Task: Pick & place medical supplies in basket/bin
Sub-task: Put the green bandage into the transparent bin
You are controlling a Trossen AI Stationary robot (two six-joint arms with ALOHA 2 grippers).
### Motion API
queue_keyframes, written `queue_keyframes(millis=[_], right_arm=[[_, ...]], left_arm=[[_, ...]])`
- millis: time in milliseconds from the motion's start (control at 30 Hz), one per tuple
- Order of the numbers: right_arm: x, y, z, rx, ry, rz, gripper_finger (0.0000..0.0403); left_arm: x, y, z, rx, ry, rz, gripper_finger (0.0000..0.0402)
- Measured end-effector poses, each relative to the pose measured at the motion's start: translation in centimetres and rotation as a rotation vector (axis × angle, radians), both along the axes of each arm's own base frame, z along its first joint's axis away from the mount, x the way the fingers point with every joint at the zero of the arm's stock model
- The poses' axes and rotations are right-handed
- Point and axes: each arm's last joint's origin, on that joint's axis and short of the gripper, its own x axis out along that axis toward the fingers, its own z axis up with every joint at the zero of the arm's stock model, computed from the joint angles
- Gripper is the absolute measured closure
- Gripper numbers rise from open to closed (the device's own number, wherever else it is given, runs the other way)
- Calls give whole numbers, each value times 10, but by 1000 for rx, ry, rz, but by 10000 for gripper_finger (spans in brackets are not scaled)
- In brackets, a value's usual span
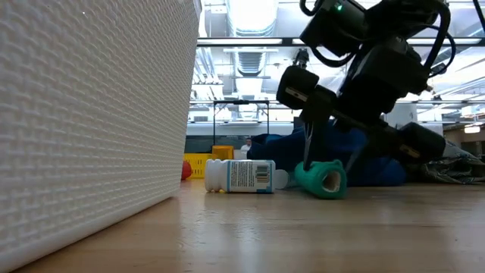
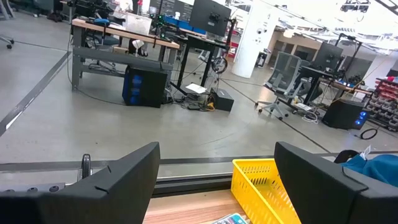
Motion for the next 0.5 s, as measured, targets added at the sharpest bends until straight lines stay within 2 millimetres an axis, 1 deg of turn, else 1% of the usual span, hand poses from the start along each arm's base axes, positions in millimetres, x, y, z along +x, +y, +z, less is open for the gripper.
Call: queue_keyframes(millis=[300, 500], right_arm=[[0, -1, -1, -1, 4, -4, 214], [0, -1, -1, -2, 3, -4, 245]], left_arm=[[0, 0, 0, 0, 0, 0, 80], [0, 0, 0, 0, 0, 0, 80]])
